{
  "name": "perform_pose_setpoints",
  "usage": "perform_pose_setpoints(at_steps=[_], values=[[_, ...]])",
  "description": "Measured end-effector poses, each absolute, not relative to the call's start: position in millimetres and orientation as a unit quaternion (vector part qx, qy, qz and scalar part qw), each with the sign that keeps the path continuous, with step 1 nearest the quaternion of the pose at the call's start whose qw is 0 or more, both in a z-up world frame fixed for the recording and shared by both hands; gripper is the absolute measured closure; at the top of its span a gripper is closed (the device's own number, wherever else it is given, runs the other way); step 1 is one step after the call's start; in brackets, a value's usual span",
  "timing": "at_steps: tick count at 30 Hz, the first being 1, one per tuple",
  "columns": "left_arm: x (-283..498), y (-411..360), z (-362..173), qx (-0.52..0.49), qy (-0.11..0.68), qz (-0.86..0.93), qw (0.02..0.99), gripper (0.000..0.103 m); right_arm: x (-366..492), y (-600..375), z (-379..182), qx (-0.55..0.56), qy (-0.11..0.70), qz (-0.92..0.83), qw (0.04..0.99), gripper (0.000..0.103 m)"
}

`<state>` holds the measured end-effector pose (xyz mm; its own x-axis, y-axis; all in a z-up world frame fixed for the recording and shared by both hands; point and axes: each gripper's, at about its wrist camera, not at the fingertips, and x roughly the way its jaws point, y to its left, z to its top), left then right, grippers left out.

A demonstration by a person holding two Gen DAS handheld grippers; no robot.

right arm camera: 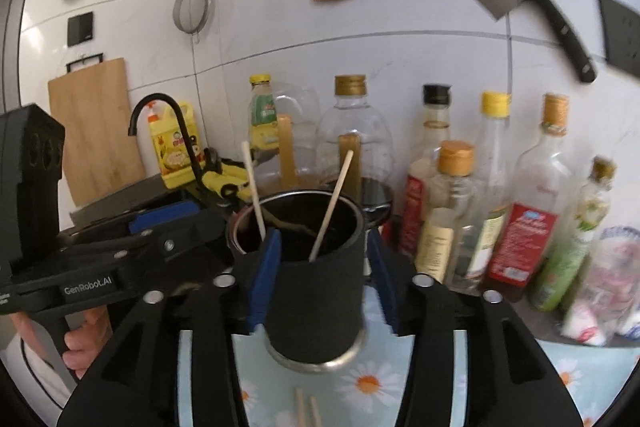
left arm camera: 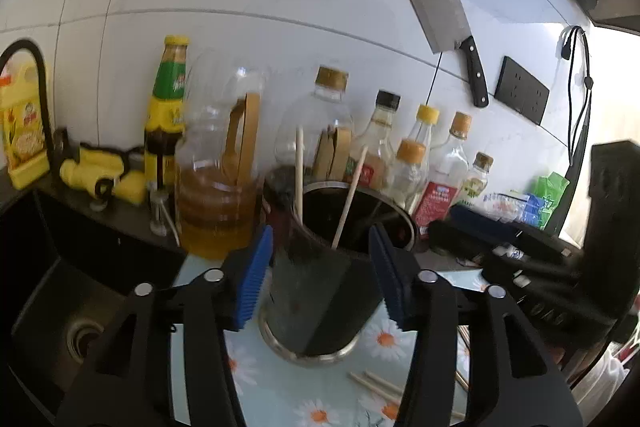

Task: Organize utensils
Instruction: 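Withdraw both open tools from the holder back over the chopsticks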

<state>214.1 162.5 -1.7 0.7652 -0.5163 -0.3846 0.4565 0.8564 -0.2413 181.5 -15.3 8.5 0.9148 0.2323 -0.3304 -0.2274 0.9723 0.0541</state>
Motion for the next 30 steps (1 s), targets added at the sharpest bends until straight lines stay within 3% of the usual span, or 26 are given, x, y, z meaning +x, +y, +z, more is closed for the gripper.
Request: perform_pose_setpoints(at_steps=[1, 3, 6, 12, 21, 30], values=[[212, 161, -6, -0.068, 0.233, -0.258, 0.935, 0.047, 177, -18, 10, 0.005, 0.168, 0.113, 0.979, 0.049], [206, 156, -16, -0.063, 0.248, -0.254, 0.933, 0.044, 168, -28, 9, 0.011, 0.171, 0.105, 0.980, 0.033], [198, 148, -34, -0.061, 0.269, -0.247, 0.929, 0.037, 157, -44, 5, 0.025, 0.178, 0.101, 0.978, 0.024], [183, 126, -63, -0.078, 0.319, -0.231, 0.916, 0.028, 149, -85, -17, 0.044, 0.226, 0.091, 0.969, 0.021], [155, 92, -101, -0.075, 0.404, -0.160, 0.897, 0.027, 147, -141, -78, 0.033, 0.335, 0.045, 0.941, 0.021], [131, 74, -124, -0.077, 0.435, -0.082, 0.893, 0.027, 134, -176, -118, 0.007, 0.396, 0.044, 0.917, 0.022]])
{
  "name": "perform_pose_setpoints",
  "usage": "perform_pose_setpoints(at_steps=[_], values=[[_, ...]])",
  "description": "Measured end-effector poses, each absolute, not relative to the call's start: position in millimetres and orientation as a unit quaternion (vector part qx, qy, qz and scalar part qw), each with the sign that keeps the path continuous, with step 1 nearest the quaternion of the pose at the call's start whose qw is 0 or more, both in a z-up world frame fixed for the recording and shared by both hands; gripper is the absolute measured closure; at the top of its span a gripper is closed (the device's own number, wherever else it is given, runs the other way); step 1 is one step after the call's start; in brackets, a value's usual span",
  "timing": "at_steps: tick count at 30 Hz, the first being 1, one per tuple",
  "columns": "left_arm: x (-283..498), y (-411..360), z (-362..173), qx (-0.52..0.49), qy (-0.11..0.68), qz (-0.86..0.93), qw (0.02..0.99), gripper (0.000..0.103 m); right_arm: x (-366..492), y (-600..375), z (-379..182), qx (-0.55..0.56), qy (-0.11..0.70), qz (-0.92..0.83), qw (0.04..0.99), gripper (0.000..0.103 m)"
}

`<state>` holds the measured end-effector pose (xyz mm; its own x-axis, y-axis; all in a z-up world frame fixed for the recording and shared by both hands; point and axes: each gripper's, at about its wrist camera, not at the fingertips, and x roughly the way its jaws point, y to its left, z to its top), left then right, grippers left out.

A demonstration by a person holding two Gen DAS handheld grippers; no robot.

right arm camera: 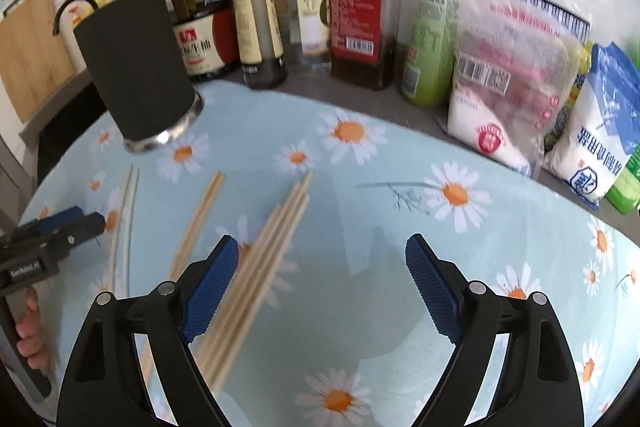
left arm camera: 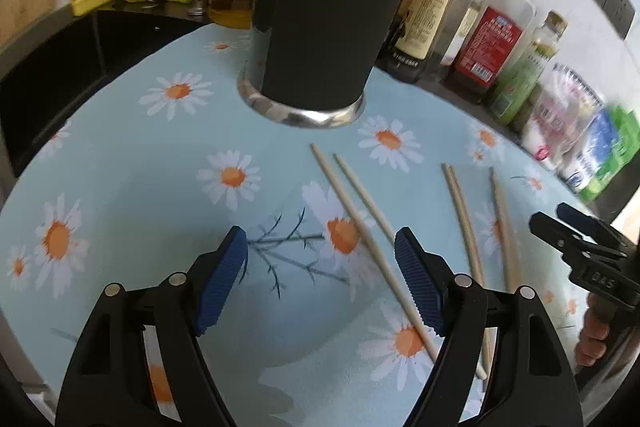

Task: Organize utensils
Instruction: 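Withdraw both open tools from the holder back over the chopsticks, then close the left tool on a chopstick while the right tool grasps another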

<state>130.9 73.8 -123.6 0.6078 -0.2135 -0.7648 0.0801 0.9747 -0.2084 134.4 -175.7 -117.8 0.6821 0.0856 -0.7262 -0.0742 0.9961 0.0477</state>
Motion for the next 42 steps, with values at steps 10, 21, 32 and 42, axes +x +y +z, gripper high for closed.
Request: perform_pose_setpoints(at_steps=[10, 21, 32, 42], values=[[120, 53, -124, -0.053, 0.450, -0.016, 0.891, 0.026, 129, -186, -131, 0.011, 0.421, 0.075, 0.904, 0.023], [125, 41, -128, -0.027, 0.482, 0.050, 0.874, 0.017, 129, -184, -138, 0.014, 0.439, 0.048, 0.897, 0.025], [127, 42, -133, -0.026, 0.465, 0.059, 0.883, 0.004, 136, -192, -137, 0.055, 0.493, -0.012, 0.868, 0.019], [132, 42, -133, -0.015, 0.466, 0.042, 0.884, 0.004, 132, -184, -139, 0.067, 0.482, -0.023, 0.873, 0.016]])
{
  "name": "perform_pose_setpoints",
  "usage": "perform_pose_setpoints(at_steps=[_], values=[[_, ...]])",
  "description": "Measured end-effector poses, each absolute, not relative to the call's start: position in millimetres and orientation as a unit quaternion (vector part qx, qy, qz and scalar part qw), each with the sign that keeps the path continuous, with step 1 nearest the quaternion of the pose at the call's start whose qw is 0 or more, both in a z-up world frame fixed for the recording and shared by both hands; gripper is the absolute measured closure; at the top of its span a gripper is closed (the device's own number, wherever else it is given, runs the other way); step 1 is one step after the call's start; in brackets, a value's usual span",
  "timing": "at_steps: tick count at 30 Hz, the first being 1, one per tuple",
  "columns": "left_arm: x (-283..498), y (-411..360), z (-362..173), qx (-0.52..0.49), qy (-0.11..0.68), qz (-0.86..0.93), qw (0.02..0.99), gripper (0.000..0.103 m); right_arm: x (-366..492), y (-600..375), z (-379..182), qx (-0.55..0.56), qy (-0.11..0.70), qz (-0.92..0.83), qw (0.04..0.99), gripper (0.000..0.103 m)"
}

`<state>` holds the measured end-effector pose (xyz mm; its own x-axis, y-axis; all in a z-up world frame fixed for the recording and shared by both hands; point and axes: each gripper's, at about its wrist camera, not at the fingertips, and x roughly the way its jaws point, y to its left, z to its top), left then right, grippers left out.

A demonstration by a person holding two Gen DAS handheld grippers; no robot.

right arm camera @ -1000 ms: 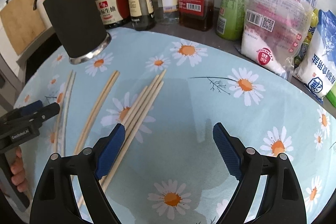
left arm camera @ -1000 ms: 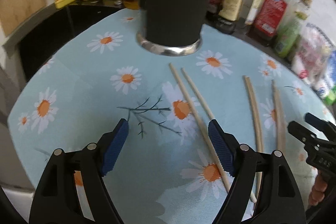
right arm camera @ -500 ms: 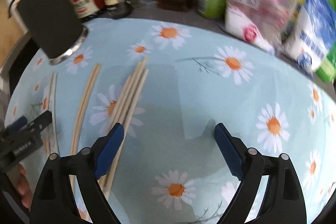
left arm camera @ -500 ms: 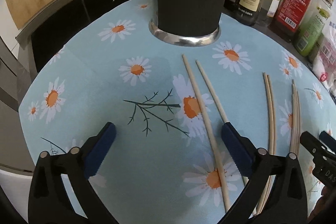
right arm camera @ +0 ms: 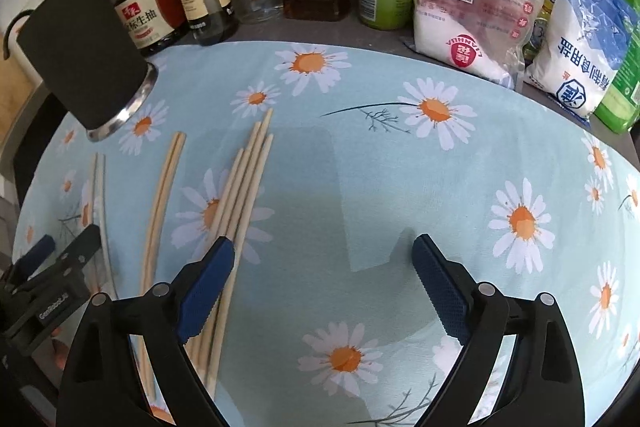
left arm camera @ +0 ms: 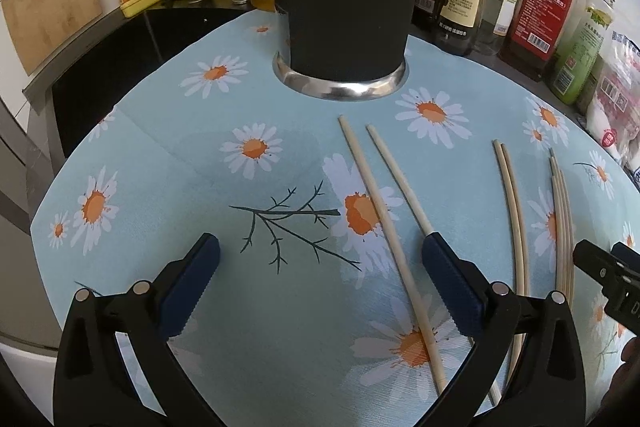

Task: Organize utensils
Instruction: 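Close the left tool on a chopstick while the right tool grasps another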

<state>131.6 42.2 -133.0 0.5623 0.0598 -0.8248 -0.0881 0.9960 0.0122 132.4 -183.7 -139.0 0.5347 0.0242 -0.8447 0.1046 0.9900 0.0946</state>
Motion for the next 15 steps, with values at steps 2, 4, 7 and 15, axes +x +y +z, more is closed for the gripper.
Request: perform_pose_setpoints(at_steps=[2, 4, 7, 15], values=[[134, 43, -133, -0.010, 0.467, 0.032, 0.883, 0.004, 129, -176, -141, 0.046, 0.484, -0.024, 0.873, 0.016], [137, 43, -133, -0.005, 0.472, 0.020, 0.881, 0.004, 123, -169, -142, 0.033, 0.479, -0.037, 0.876, 0.018], [140, 44, -133, 0.003, 0.475, 0.006, 0.880, 0.004, 120, -170, -143, 0.047, 0.478, -0.050, 0.876, 0.018], [137, 47, -133, 0.009, 0.474, -0.016, 0.880, 0.007, 115, -175, -136, 0.042, 0.476, -0.043, 0.877, 0.067]])
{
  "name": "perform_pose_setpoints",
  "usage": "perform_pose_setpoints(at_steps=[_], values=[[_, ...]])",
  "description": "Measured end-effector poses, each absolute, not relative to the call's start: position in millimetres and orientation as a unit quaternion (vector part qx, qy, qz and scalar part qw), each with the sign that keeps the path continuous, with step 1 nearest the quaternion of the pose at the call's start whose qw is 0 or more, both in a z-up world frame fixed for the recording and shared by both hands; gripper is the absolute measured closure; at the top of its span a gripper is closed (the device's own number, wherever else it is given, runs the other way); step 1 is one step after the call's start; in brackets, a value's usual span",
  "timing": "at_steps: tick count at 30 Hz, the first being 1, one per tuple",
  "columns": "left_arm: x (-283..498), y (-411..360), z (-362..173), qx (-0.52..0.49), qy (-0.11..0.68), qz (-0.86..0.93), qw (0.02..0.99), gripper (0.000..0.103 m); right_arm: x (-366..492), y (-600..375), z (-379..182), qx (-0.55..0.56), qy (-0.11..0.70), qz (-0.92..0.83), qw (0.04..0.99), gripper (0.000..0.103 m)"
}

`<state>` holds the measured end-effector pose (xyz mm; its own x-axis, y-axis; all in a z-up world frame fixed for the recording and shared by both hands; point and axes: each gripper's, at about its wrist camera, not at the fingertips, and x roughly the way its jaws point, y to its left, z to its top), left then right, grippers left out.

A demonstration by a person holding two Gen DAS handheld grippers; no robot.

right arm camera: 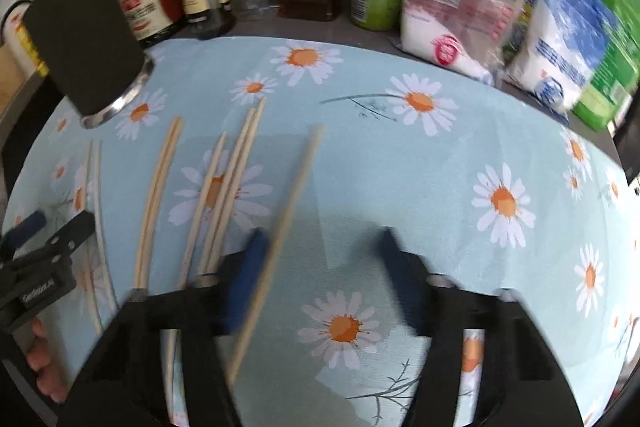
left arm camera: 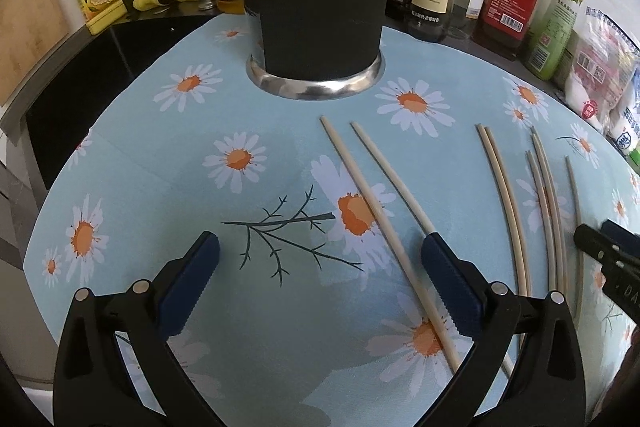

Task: Organize utensils
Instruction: 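Close the left tool on a chopstick while the right tool grasps another, then lift both chopsticks and carry them over the black holder's rim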

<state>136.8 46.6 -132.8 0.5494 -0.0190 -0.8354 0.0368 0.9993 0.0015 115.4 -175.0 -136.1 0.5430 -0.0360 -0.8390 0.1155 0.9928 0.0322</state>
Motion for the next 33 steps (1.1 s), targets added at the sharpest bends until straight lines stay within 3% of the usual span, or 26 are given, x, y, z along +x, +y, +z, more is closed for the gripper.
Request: perform_pose_setpoints(at_steps=[1, 3, 5, 6, 8, 10, 20, 33], values=[[136, 48, -131, 0.007, 0.474, -0.010, 0.881, 0.012, 116, -175, -135, 0.038, 0.477, -0.037, 0.877, 0.072], [134, 54, -128, 0.001, 0.473, 0.001, 0.881, 0.025, 115, -175, -133, 0.036, 0.479, -0.033, 0.876, 0.092], [132, 58, -124, 0.001, 0.475, -0.004, 0.880, 0.053, 115, -179, -131, 0.039, 0.485, -0.030, 0.873, 0.098], [131, 62, -122, 0.001, 0.480, -0.007, 0.877, 0.060, 115, -182, -130, 0.046, 0.486, -0.026, 0.872, 0.098], [131, 69, -120, -0.003, 0.488, -0.015, 0.873, 0.089, 115, -193, -129, 0.071, 0.489, -0.005, 0.869, 0.098], [131, 74, -120, -0.008, 0.491, -0.024, 0.871, 0.097, 115, -199, -128, 0.080, 0.490, 0.005, 0.868, 0.098], [126, 91, -119, -0.028, 0.511, -0.052, 0.857, 0.098, 115, -222, -114, 0.108, 0.464, 0.045, 0.878, 0.098], [108, 104, -88, -0.027, 0.450, -0.005, 0.892, 0.098, 139, -185, -82, 0.073, 0.427, 0.143, 0.890, 0.098]])
